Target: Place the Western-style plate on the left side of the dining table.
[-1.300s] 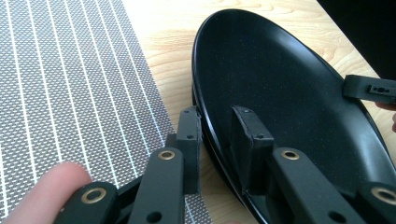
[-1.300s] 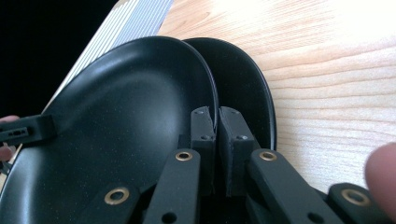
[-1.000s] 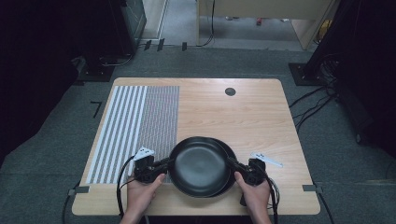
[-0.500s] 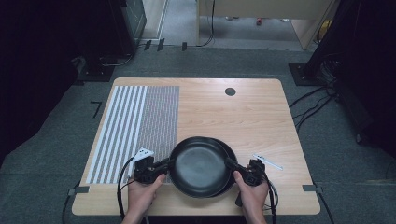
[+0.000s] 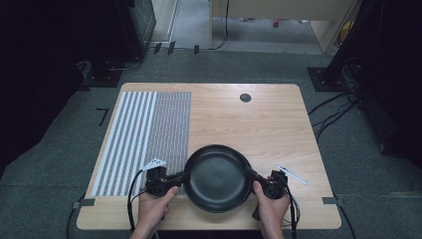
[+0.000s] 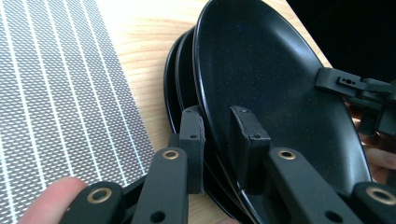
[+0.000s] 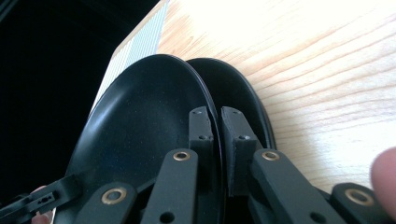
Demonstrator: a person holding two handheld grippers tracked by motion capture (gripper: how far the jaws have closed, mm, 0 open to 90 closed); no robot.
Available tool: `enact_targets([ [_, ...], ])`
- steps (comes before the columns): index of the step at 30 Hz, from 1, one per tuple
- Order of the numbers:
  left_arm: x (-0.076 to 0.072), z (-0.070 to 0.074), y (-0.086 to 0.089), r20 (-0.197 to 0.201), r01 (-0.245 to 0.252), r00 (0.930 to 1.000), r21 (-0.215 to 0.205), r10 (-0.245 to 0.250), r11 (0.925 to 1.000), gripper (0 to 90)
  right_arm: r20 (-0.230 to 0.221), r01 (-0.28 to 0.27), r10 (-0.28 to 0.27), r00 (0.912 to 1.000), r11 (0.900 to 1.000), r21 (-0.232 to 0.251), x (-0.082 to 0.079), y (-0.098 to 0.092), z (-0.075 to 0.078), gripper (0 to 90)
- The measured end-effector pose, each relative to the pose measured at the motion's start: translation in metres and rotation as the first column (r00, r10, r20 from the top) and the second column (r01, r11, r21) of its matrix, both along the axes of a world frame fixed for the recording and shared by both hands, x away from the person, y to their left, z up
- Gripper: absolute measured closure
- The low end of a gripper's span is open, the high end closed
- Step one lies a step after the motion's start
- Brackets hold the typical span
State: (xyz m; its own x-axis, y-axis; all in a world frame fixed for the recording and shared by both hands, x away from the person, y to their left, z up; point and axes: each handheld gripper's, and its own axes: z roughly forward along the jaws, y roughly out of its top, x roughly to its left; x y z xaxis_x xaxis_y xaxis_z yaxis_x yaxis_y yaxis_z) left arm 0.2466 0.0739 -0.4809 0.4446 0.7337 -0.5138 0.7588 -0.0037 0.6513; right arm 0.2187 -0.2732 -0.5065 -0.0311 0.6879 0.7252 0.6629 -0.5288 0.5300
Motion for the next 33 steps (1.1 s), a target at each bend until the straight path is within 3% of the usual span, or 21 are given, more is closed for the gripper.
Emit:
enact_targets([
  [11,0.005,0.011,0.013,0.007,-0.046,0.9989,-0.012,0.046,0.9989,77.3,-0.004,-0.033,0.033,0.9994,0.999,0.01,0.013,0.013,0.009,83.3],
  [19,0.013,0.02,0.037,0.012,-0.099,0.995,-0.027,0.099,0.9947,77.3,-0.004,-0.088,0.088,0.9961,0.996,0.006,0.039,0.033,0.021,83.1],
  [25,0.02,0.024,0.06,0.009,-0.156,0.9877,-0.042,0.156,0.9869,77.6,-0.001,-0.132,0.132,0.9913,0.991,-0.01,0.064,0.061,0.031,83.2],
  [33,0.028,0.027,0.092,0.007,-0.233,0.9723,-0.068,0.234,0.9702,77.7,0.005,-0.184,0.185,0.9828,0.982,-0.034,0.09,0.092,0.041,83.1],
])
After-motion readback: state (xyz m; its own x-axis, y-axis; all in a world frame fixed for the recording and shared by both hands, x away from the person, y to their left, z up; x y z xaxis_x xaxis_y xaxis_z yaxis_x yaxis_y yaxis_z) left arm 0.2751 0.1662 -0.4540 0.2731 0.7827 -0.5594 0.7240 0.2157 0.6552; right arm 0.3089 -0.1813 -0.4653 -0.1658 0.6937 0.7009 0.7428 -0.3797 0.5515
